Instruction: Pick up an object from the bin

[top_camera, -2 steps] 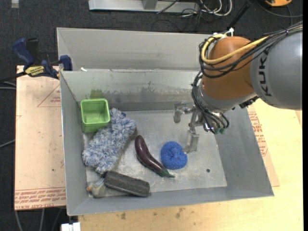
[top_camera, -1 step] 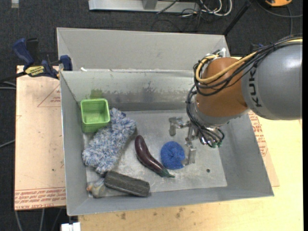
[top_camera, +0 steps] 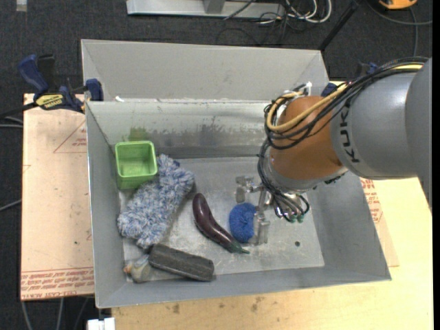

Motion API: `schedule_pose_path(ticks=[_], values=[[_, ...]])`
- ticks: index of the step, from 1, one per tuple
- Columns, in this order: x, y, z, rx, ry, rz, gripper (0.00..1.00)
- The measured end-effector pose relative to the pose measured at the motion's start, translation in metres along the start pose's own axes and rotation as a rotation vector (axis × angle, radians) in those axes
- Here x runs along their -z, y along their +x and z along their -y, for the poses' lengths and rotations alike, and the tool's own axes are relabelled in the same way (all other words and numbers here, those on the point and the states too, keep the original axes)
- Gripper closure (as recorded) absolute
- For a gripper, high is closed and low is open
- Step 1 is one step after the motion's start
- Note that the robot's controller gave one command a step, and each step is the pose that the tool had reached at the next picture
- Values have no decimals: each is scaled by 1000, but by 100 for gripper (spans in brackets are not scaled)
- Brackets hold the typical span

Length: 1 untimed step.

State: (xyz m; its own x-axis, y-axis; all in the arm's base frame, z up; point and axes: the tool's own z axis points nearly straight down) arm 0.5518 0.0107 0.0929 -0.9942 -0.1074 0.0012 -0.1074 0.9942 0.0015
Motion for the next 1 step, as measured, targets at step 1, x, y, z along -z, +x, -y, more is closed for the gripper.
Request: schedule_pose_path(ticks=[1], values=[[-13, 15, 6, 135, -2, 15, 100]])
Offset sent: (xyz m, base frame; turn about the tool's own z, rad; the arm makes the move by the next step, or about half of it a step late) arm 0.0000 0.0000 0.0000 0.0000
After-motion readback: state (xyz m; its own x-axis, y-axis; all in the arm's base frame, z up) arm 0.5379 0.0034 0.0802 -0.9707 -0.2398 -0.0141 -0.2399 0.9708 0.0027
